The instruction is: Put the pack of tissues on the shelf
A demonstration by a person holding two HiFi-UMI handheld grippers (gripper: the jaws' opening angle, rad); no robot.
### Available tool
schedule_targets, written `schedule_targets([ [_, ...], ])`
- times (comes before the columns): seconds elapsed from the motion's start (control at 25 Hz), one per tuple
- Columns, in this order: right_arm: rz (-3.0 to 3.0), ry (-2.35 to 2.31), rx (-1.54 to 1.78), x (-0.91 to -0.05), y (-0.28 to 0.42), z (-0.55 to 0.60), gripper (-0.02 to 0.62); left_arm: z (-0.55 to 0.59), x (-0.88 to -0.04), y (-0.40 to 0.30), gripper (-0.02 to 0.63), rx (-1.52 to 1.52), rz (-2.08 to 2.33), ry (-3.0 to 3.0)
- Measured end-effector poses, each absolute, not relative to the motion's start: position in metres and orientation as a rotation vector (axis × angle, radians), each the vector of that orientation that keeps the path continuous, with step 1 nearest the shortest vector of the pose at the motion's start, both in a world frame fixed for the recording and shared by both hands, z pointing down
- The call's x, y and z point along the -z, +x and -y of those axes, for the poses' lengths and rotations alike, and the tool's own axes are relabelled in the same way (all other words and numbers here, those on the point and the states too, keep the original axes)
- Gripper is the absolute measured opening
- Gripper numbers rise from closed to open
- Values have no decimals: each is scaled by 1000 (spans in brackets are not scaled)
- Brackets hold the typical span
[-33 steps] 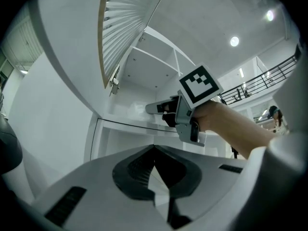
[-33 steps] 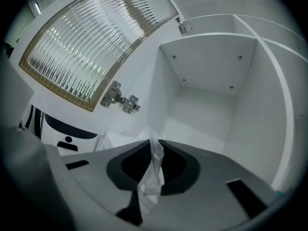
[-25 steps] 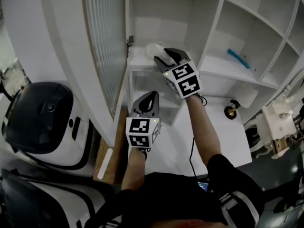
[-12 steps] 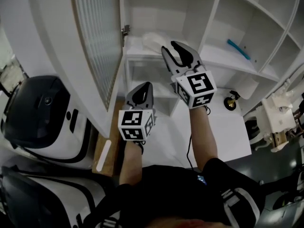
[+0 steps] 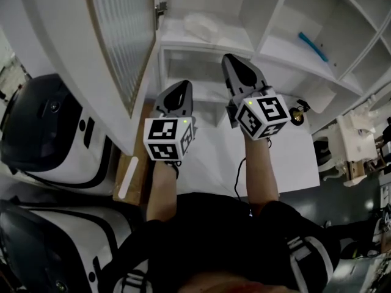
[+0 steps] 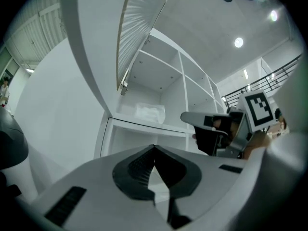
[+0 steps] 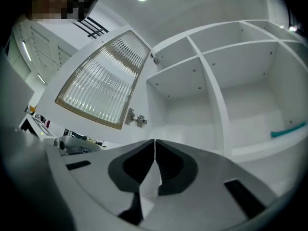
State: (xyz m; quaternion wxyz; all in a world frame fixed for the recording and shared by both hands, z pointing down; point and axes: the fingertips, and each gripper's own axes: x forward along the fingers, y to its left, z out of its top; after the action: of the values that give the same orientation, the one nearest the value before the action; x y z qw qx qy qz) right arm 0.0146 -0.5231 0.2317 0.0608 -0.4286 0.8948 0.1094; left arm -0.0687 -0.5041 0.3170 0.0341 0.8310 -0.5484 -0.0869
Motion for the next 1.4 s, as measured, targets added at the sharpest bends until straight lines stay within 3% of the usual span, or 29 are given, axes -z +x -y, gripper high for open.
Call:
schedule_targets([
  [0.52,-2754,-1396,-196,-290,17,518,18,506,-324,-63,11,246,1677,2556],
  [1.4,-2768,-1419,-132,-305,24,523,18,512,-331,-56,11,204,1669,2560],
])
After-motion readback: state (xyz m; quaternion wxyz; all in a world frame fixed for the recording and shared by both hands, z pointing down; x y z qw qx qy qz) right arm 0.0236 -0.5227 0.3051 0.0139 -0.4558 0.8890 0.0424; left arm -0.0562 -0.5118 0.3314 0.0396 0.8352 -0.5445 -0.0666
